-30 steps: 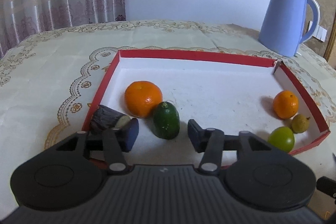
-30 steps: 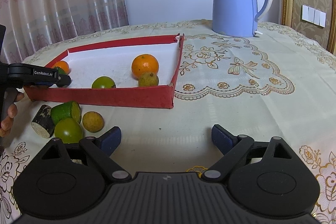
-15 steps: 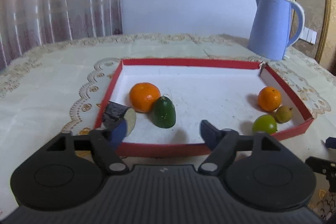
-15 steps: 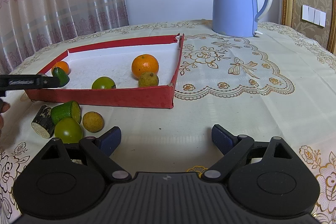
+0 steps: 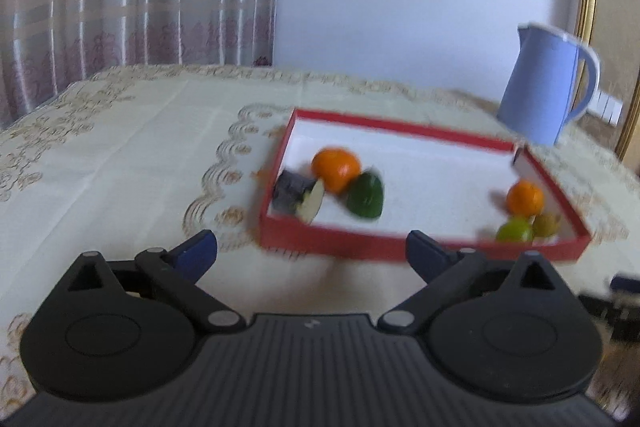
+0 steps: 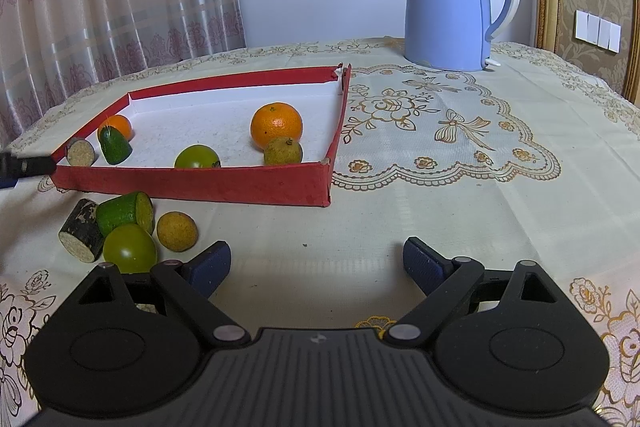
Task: Organize fruits
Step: 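Lift the open left gripper up away from the tray, then move the right gripper to the small yellow citrus and close on it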
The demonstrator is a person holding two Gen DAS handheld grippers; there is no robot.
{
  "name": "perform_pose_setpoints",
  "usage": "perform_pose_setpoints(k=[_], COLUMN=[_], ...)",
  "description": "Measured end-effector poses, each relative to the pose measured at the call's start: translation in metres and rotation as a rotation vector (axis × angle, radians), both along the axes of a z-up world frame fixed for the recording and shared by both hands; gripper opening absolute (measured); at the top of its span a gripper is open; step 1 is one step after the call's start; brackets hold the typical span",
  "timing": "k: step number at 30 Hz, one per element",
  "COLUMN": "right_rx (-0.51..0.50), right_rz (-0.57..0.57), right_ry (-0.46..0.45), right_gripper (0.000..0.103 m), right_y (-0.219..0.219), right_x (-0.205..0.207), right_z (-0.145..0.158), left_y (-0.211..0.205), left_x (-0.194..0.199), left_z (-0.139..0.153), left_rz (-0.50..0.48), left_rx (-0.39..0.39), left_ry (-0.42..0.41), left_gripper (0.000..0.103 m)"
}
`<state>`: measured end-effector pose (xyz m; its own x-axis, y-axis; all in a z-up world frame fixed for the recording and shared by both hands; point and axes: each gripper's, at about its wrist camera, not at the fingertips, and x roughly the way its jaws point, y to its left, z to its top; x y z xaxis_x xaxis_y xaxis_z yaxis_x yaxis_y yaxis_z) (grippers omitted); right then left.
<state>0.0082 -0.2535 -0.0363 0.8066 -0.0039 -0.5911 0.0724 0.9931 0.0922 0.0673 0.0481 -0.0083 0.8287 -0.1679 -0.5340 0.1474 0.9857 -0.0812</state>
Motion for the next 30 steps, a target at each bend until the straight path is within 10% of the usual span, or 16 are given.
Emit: perform_pose_setpoints(k=[13,30], right_rx=[-0.009,-0.046], right_rz=[0.034,0.203], right_ry=[0.000,-0.035], right_gripper=[0.096,0.095], right_y=[0.003,0.039], right_x=[0.001,0.017], right_z=[-0.001,0.004], left_y=[-0.009,-0.007], left_x=[-0.005,-0.004], left_z=[-0.030,-0.029], left_rz=[0.001,0.001], left_rx=[0.124,0.105], left_ry=[0.093,0.097], left_gripper=[0.103,0.103])
